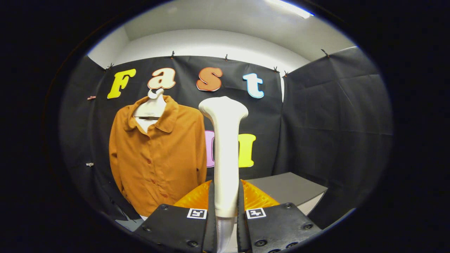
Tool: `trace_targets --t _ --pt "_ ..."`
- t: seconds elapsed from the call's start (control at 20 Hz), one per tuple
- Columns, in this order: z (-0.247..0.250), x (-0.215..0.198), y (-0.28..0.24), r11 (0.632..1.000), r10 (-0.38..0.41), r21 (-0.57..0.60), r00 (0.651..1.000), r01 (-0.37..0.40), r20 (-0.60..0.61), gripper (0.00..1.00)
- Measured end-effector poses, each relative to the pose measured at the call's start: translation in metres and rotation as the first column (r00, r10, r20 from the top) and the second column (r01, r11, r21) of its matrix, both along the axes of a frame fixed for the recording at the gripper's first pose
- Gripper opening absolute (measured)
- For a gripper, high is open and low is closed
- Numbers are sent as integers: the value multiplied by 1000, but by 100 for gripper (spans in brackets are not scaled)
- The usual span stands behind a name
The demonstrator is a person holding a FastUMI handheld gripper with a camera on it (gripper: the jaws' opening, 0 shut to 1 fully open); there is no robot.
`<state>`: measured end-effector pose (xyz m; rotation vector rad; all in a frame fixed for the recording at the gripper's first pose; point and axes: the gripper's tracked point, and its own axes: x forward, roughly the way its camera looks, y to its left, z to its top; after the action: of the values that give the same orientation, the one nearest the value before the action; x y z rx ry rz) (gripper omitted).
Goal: Iron the clothes twice with a garment steamer, once on the left side and once on the right side.
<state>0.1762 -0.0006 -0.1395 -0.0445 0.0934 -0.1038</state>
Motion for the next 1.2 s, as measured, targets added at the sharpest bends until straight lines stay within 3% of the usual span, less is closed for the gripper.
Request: trace_targets --t 0.45,1.2 --pt "-10 42 99 998 64 10 998 -63 -4 26" --pt "-78 107 117 999 32 2 997 -32 -66 26"
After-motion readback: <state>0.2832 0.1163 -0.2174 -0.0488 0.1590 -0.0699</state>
